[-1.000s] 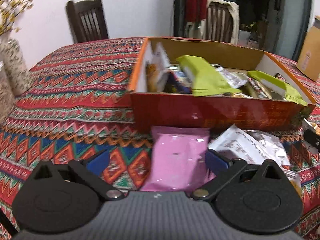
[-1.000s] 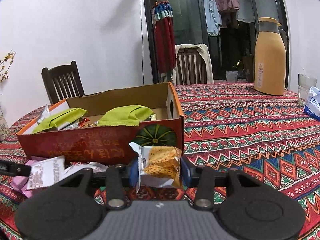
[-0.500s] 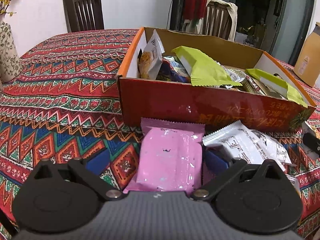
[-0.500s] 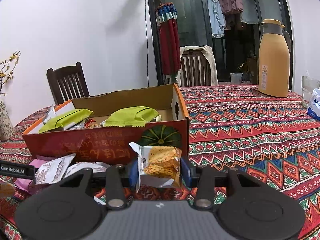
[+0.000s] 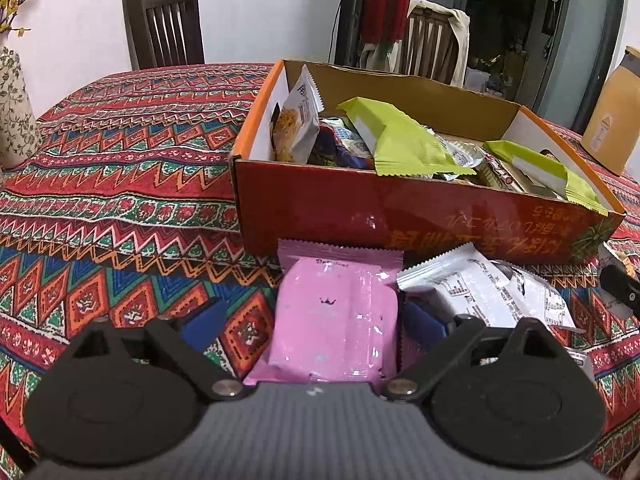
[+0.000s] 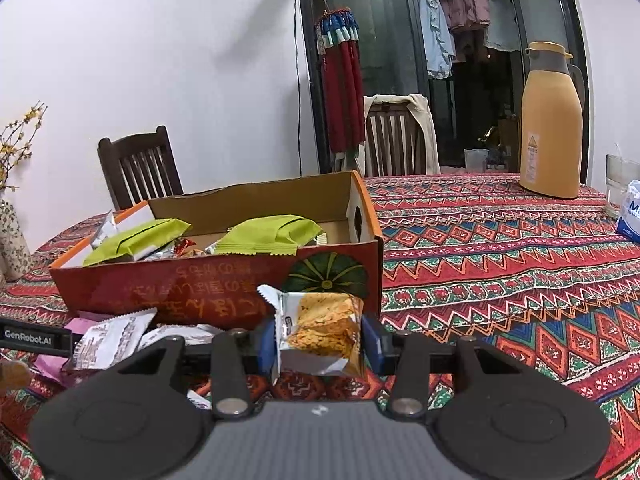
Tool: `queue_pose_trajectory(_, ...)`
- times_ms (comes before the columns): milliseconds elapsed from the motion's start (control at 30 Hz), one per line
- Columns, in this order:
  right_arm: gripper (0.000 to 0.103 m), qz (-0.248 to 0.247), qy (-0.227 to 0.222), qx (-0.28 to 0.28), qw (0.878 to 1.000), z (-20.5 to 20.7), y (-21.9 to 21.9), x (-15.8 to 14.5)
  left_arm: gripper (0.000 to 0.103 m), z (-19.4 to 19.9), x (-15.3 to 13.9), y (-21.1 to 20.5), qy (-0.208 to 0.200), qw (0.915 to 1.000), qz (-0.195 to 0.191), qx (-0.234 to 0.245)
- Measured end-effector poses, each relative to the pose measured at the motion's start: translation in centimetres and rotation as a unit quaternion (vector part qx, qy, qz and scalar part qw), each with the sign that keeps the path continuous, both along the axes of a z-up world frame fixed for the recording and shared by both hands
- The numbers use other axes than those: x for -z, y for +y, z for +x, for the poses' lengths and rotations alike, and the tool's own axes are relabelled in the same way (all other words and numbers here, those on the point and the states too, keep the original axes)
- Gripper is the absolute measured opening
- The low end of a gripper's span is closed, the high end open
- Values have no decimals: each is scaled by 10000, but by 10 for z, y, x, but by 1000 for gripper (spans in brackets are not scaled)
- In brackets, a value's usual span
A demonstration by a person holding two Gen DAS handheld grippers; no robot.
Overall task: Organize snacks
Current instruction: 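Lower the open left gripper onto a pink bag and grasp it, then lift both held packets over the orange box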
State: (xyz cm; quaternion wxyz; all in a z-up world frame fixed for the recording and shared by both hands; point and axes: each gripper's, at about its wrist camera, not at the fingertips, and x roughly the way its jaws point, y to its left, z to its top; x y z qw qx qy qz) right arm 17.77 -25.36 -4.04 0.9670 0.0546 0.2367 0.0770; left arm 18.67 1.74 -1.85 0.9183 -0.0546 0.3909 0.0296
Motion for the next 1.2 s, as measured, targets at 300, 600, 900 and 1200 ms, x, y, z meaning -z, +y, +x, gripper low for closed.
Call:
queue_pose_trajectory(300,43,3,26,-32,10000,2,1,1,63,-6,-4,-3,-127,9999,35,105)
queue_pose_trajectory(600,43,27,10,-65,10000,2,1,1,63,-10,-5,-4,-156,9996,230,-75)
queue_pose_trajectory(900,44,27,26,-77,10000,3,2,1,63,-19,-5,-5,-170,9991,357,-138)
queue_pose_trajectory(1200,44,37,-25,-75,10000,1,1,1,63,-36,-18,2,-351,9986,276,-278)
